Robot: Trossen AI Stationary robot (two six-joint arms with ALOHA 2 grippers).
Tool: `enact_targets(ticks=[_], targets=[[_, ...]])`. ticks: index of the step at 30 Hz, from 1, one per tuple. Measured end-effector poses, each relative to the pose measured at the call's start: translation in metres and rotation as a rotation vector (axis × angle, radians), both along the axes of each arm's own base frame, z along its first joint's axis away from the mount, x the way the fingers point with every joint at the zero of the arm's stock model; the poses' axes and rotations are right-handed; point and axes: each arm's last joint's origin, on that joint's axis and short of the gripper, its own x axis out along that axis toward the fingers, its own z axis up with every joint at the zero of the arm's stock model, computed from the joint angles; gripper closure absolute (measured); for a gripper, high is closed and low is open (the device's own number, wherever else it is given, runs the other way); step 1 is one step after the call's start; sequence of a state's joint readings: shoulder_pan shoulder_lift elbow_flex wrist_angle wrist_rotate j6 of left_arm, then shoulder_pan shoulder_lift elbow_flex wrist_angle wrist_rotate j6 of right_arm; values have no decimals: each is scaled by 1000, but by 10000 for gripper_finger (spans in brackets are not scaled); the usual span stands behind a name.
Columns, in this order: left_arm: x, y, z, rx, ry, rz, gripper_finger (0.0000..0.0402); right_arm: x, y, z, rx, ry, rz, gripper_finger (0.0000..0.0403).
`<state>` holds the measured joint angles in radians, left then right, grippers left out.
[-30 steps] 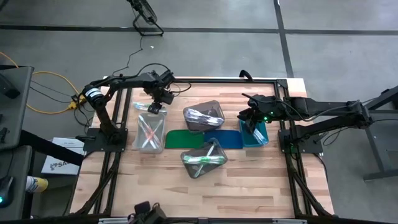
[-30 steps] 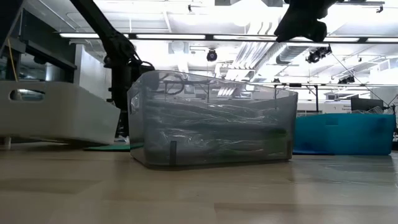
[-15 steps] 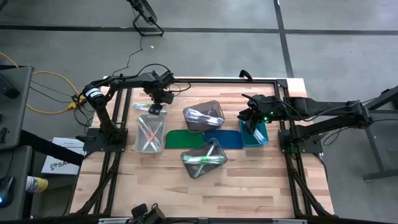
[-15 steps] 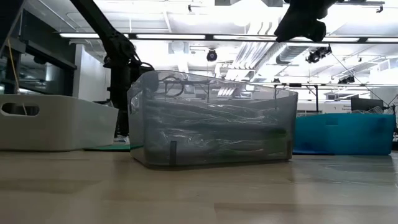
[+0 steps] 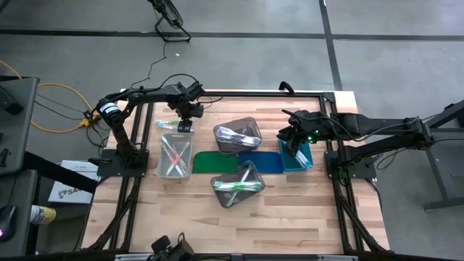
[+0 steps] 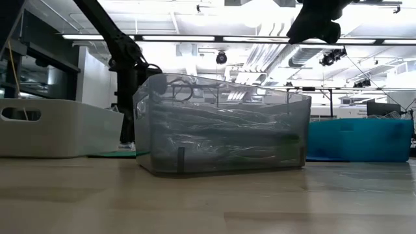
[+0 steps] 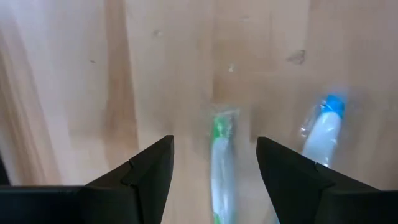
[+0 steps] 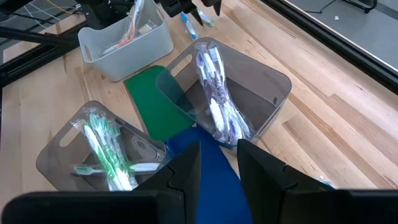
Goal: Pick & Place Toothbrushes
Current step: Put the green toothbrush into the bottom black bin
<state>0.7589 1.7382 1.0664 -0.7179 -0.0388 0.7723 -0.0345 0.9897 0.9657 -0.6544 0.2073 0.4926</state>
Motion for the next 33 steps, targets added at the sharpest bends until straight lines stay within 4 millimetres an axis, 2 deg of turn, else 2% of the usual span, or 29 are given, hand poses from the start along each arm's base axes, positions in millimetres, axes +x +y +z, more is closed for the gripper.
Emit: enact_targets(ticks=[6, 9, 15, 24, 28, 33], targets=[[2, 2, 0, 31, -4, -1, 182, 0, 0, 0, 0, 0, 0, 306], [1, 2, -5, 13, 17, -1, 195, 0, 0, 0, 0, 0, 0, 306], [3, 3, -16, -35, 43, -5, 261, 0, 0, 0, 0, 0, 0, 306], [2, 2, -17, -42, 55, -10, 381, 0, 0, 0, 0, 0, 0, 306], [3, 2, -16, -52, 49, -11, 379, 0, 0, 0, 0, 0, 1, 306], [9, 8, 1, -74, 56, -17, 391, 0, 0, 0, 0, 0, 1, 306]])
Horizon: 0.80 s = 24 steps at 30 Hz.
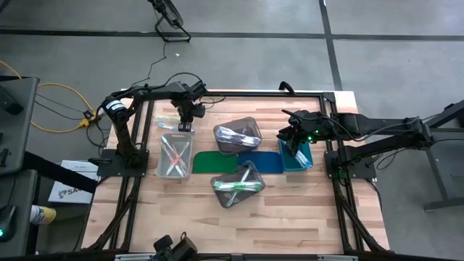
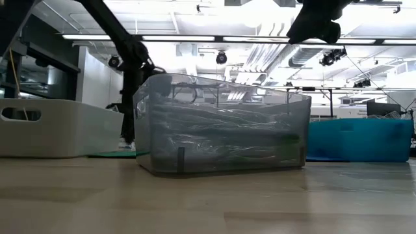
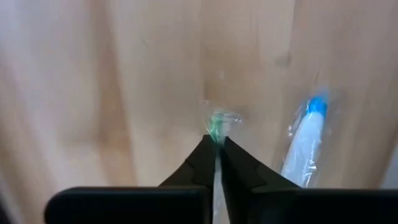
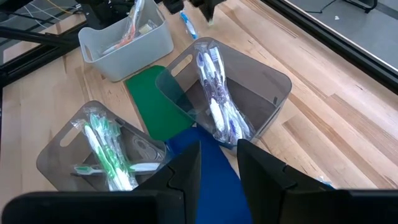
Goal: Pick & Place Toothbrushes
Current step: Put the green toothbrush into the bottom black bin
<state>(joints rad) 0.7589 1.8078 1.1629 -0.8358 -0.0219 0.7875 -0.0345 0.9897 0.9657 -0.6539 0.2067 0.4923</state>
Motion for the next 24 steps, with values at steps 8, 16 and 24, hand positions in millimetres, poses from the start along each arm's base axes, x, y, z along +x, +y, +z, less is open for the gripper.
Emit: enact_targets(ticks=[8, 16, 24], targets=[[23, 15, 65, -48, -183, -23, 400, 0, 0, 0, 0, -2, 0, 306], [45, 25, 156, -87, -582, -67, 401, 8, -1, 12, -79, -133, 44, 306], [73, 12, 236, -55, -1016, -252, 401, 28, -18, 25, -366, -247, 36, 280]])
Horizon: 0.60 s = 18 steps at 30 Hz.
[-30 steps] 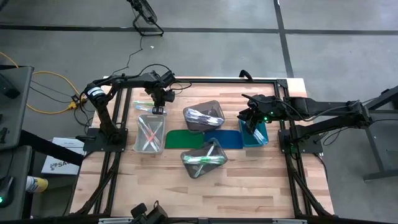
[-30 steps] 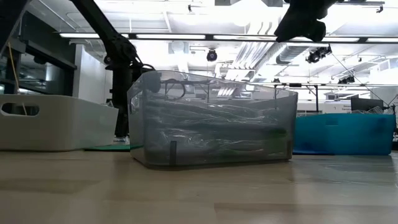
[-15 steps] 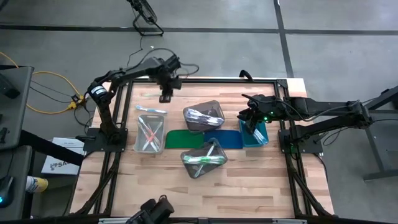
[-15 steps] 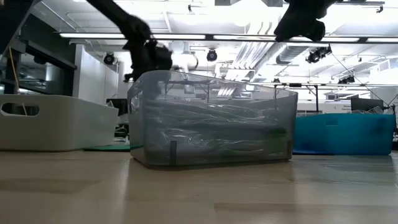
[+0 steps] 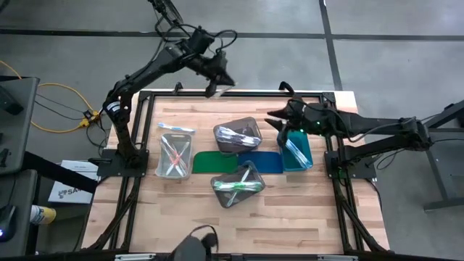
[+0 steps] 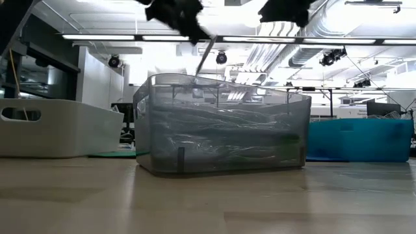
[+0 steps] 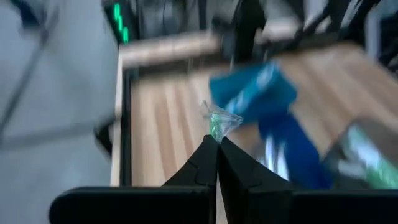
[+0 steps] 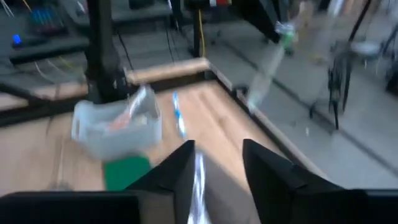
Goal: Pick & Place Toothbrushes
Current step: Put the green toothbrush into the bottom black bin
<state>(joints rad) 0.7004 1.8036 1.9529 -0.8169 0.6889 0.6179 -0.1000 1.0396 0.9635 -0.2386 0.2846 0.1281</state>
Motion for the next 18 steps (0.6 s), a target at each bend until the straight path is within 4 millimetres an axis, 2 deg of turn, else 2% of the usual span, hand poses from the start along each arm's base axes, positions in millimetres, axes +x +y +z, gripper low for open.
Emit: enact_targets(ticks=[4, 8, 11, 14, 18], targets=[[16, -15, 22, 30, -160, -90, 401, 16, -13, 2, -50, -77, -1, 230], [28, -29, 34, 21, -265, -172, 401, 28, -28, -1, -69, -119, -80, 173], [37, -40, 41, 23, -331, -228, 401, 37, -37, -4, -100, -138, -74, 140], [44, -52, 48, 38, -395, -288, 401, 47, -46, -11, -116, -140, -78, 124], [50, -63, 50, 40, -415, -334, 401, 56, -53, -15, -121, -172, -95, 127]])
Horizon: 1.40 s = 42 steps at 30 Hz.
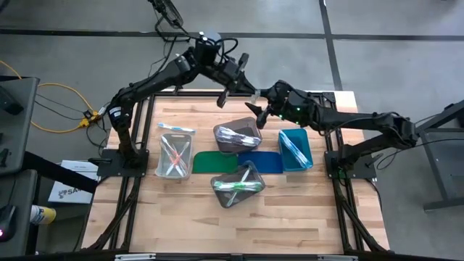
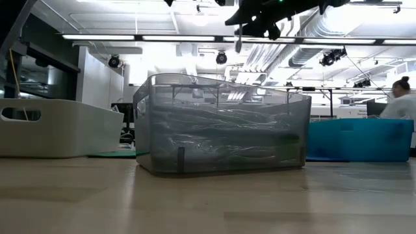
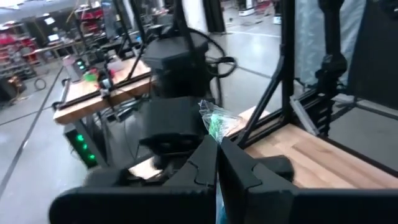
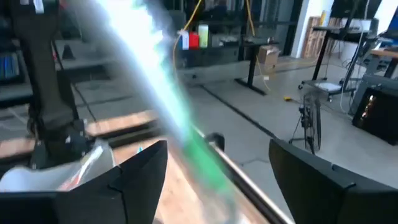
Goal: Pick & Place Toothbrushes
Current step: Put the green toothbrush into the bottom black bin
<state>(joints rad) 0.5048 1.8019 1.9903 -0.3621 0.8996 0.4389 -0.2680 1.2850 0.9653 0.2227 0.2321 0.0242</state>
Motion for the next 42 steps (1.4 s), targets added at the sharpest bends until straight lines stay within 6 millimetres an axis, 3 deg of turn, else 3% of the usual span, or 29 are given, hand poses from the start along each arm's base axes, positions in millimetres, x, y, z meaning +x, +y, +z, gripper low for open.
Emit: enact_targets(ticks=[6, 16, 23, 30, 35, 42], targets=[[0, 0, 0, -5, 4, -14, 401, 1, 2, 1, 16, -27, -37, 187], [-3, 7, -2, -7, 6, 13, 401, 3, 8, 2, 13, -34, -14, 379], [-3, 8, -3, 32, -6, 20, 389, 2, 8, 0, 106, -59, -10, 380], [-15, 15, 1, 85, -20, 24, 286, -3, 12, -3, 214, -31, 5, 386], [-41, 22, 7, 47, 54, 81, 227, -19, 21, 0, 322, 31, 119, 386], [-91, 9, 2, 69, 396, 332, 230, -45, 37, 4, 448, 140, 267, 386]])
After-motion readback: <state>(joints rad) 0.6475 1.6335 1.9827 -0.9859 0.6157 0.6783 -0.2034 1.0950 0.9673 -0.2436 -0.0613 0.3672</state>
